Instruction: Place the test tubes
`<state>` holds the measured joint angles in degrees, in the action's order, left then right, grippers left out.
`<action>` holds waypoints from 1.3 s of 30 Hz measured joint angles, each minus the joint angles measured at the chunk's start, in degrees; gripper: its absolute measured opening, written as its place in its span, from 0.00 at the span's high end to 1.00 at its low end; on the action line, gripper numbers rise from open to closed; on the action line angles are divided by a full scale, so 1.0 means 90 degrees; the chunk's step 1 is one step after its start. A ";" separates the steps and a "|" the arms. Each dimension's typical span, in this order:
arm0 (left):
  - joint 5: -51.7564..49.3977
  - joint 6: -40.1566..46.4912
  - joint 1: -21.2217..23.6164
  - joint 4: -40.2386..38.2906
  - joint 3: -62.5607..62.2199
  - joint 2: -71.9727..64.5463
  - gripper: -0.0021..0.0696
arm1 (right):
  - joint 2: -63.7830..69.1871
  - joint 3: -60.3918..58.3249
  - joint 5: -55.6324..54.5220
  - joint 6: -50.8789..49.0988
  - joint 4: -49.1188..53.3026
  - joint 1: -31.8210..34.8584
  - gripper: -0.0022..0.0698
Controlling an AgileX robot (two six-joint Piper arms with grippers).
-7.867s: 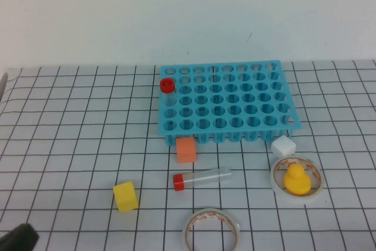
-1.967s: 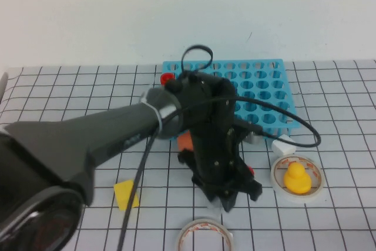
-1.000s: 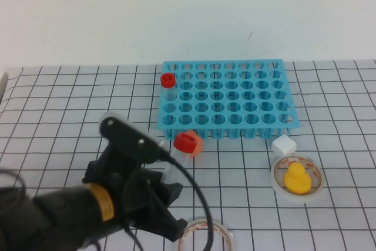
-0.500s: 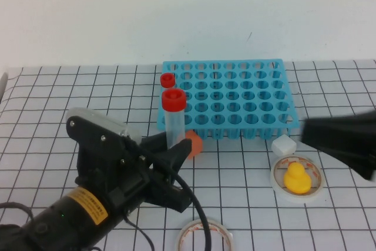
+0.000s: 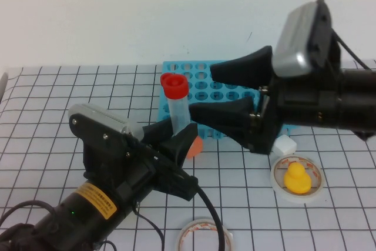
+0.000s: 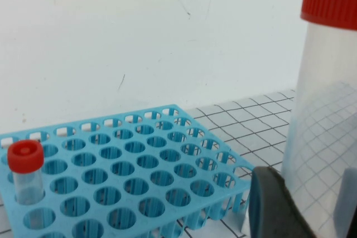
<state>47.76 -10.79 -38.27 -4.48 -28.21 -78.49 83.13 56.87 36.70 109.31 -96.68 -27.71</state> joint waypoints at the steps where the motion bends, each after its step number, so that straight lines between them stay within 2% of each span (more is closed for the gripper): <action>1: 0.0013 0.0000 0.0000 0.0014 0.0000 0.0000 0.67 | 0.0131 0.0102 0.0029 -0.0025 -0.0014 0.0000 0.12; 9: 0.0040 0.0144 0.0000 0.0113 0.0000 0.0000 0.67 | 0.0922 0.0856 0.0202 -0.0083 -0.0012 -0.0246 0.08; 13: 0.0040 0.0143 0.0000 0.0113 0.0006 0.0000 0.67 | 0.1123 0.1067 0.0202 -0.0096 -0.0012 -0.0457 0.13; 16: 0.0040 0.0169 0.0000 0.0113 0.0006 0.0000 0.67 | 0.1145 0.1094 0.0202 -0.0096 -0.0012 -0.0528 0.26; 18: 0.0040 0.0247 0.0000 0.0066 0.0006 0.0000 0.67 | 0.1145 0.1108 0.0145 -0.0109 -0.0012 -0.0543 0.39; 20: 0.0040 0.0350 0.0000 0.0028 0.0006 0.0000 0.67 | 0.1145 0.1121 0.0030 -0.0151 -0.0022 -0.0543 0.58; 21: 0.0040 0.0395 0.0000 -0.0004 0.0006 0.0000 0.67 | 0.1145 0.1121 -0.0012 -0.0166 -0.0051 -0.0543 0.61; 29: 0.0055 0.0510 0.0000 -0.0072 0.0006 -0.0010 0.65 | 0.1145 0.1129 -0.0067 -0.0166 -0.0060 -0.0543 0.60; 34: 0.0055 0.0562 0.0000 -0.0250 0.0006 -0.0010 0.48 | 0.1145 0.1135 -0.0460 -0.0166 -0.0060 -0.0557 0.60; 39: -0.0475 0.1138 0.0000 -0.0382 0.0006 0.0378 0.42 | 0.0939 0.1135 -0.1639 -0.0166 -0.0078 -0.0557 0.60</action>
<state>43.48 -0.55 -38.27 -7.91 -28.16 -75.08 91.58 67.09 21.95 107.82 -97.38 -32.72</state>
